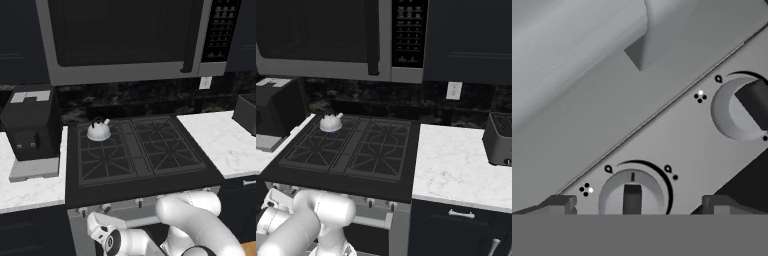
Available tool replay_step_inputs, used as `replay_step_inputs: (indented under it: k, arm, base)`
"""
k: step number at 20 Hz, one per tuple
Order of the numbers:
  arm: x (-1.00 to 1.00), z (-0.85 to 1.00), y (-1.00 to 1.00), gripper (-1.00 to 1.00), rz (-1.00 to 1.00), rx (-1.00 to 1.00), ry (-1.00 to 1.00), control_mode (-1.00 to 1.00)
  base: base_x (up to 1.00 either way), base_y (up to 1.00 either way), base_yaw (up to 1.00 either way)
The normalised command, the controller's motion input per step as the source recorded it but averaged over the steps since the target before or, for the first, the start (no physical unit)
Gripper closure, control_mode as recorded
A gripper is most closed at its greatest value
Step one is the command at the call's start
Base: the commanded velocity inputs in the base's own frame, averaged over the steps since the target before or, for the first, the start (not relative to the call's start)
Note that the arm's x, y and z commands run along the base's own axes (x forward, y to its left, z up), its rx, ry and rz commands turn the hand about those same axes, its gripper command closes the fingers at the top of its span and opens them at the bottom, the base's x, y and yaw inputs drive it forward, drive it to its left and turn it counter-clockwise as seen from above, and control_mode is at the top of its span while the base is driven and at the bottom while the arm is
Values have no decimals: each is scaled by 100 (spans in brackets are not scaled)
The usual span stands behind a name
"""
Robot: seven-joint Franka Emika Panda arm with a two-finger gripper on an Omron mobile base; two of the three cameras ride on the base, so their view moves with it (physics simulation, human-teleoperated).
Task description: Turn off the rear left burner of the stove.
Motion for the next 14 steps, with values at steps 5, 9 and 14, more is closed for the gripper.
replay_step_inputs:
  k: [5, 9, 14]
  arm:
    - [21, -7, 1, -100, 0, 0, 0, -100]
    - [5, -14, -10, -100, 0, 0, 0, -100]
    - [0, 0, -5, -100, 0, 0, 0, -100]
  base:
    - [0, 0, 0]
    - [0, 0, 0]
    - [0, 0, 0]
